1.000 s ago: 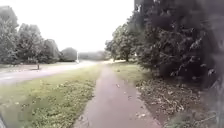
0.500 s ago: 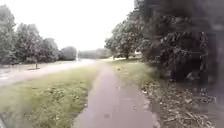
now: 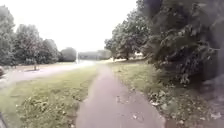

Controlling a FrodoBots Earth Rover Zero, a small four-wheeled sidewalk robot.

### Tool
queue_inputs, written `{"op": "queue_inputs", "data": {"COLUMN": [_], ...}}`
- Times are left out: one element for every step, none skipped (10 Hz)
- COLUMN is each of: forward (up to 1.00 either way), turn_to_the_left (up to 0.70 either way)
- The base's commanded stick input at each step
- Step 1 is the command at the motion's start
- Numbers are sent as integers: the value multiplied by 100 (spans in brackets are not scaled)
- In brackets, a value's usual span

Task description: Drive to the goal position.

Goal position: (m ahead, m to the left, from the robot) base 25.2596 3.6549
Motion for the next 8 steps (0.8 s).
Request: {"op": "queue_inputs", "data": {"forward": [100, 100, 100, 100, 100, 100, 100, 100], "turn_to_the_left": [0, 0, 0, 0, 20, 34, 32, 12]}}
